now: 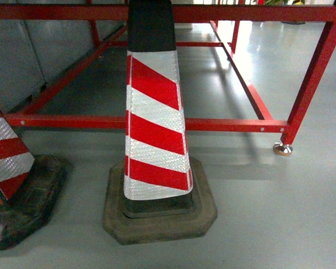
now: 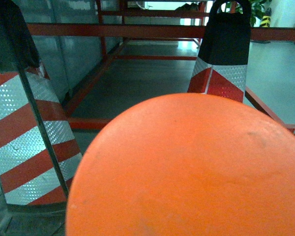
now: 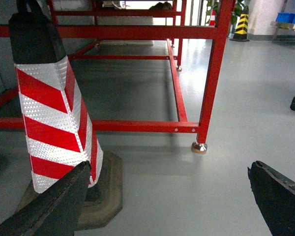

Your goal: Pick capacitor and pack into box

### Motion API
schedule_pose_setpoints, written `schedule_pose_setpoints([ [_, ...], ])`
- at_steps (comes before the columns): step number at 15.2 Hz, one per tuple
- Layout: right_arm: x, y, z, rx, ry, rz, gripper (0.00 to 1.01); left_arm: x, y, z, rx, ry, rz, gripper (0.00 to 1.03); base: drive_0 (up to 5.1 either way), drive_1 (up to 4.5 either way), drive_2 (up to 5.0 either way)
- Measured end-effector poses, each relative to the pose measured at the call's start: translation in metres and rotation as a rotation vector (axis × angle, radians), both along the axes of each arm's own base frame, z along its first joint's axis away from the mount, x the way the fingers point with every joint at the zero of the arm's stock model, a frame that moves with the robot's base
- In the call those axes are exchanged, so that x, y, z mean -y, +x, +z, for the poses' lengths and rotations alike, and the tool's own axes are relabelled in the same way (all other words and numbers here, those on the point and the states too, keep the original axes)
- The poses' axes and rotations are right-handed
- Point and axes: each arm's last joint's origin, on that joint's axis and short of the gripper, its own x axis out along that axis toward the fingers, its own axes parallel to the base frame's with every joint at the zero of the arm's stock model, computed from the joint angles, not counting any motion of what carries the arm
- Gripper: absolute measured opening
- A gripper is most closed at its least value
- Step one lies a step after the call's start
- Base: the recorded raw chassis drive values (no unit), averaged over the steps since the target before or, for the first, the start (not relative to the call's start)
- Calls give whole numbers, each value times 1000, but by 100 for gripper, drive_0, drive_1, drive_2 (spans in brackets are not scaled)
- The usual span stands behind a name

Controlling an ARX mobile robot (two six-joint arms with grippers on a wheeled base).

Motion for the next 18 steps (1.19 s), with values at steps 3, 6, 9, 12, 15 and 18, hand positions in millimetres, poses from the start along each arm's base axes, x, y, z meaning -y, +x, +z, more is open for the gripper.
schedule_pose_setpoints([
  [3, 0, 0, 0, -2, 0, 0, 98, 0, 0, 0, -1, 0, 0, 43, 12, 330, -306],
  [6, 0, 0, 0, -1, 0, 0, 98, 0, 0, 0, 0, 0, 3, 43, 12, 330, -306],
  [9, 0, 0, 0, -1, -2, 0, 98, 0, 0, 0, 0, -1, 2, 43, 0, 0, 0],
  [12, 0, 0, 0, 0, 0, -2, 98, 0, 0, 0, -1, -1, 0, 43, 0, 0, 0],
  [15, 0, 0, 0, -1, 1, 0, 98, 0, 0, 0, -1, 0, -1, 43, 0, 0, 0],
  [18, 0, 0, 0, 0, -1, 0, 98, 0, 0, 0, 1, 0, 0, 43, 0, 0, 0],
])
